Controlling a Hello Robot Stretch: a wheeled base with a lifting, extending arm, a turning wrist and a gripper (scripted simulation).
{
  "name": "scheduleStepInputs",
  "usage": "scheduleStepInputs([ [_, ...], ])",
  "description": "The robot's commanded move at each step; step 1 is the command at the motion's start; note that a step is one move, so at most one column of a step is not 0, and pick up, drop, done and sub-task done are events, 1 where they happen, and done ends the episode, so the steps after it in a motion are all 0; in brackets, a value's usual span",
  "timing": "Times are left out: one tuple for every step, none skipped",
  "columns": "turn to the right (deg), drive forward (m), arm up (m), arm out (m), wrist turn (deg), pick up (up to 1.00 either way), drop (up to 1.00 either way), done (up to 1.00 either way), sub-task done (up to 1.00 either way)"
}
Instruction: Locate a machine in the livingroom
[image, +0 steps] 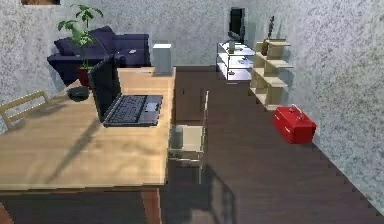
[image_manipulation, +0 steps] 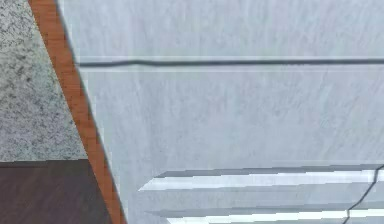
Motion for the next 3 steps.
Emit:
scheduleStepInputs([
  [0.0,0.30,0.00,0.00,0.0,0.00,0.00,0.00,0.00],
  [-18.0,0.00,0.00,0.00,0.0,0.00,0.00,0.00,0.00],
  [0.0,0.00,0.00,0.00,0.0,0.00,0.00,1.00,0.00],
])
